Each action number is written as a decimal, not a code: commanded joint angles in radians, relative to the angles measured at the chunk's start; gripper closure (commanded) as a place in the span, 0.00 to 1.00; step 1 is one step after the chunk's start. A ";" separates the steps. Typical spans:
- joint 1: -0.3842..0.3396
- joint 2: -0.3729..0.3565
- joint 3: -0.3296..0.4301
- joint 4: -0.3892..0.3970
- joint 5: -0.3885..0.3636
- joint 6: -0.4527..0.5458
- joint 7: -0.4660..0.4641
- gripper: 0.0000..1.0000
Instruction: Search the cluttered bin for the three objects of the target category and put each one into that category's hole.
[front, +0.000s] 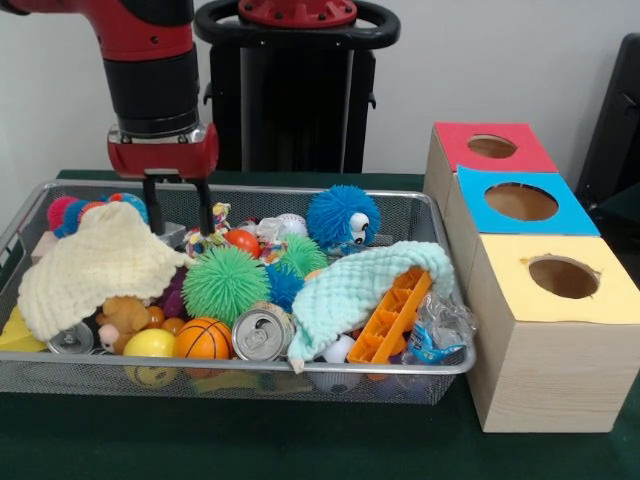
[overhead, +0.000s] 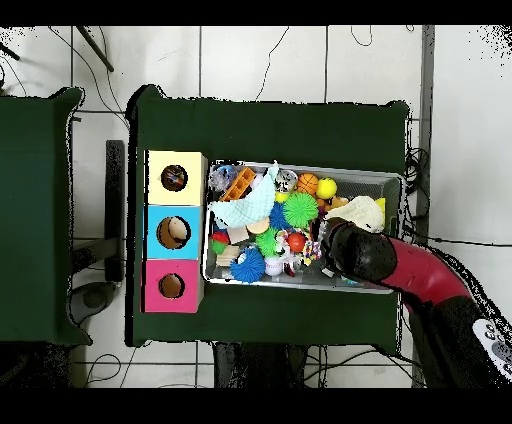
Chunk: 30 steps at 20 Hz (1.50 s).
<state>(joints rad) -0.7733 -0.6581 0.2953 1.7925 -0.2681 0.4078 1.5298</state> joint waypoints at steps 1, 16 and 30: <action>-0.006 0.037 0.046 -0.066 -0.050 0.116 -0.055 0.00; 0.039 0.066 0.039 -0.070 -0.035 0.073 0.008 0.00; 0.165 0.093 -0.027 -0.046 -0.004 -0.056 0.156 0.00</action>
<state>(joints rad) -0.6471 -0.6237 0.2824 1.7717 -0.2678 0.4154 1.5298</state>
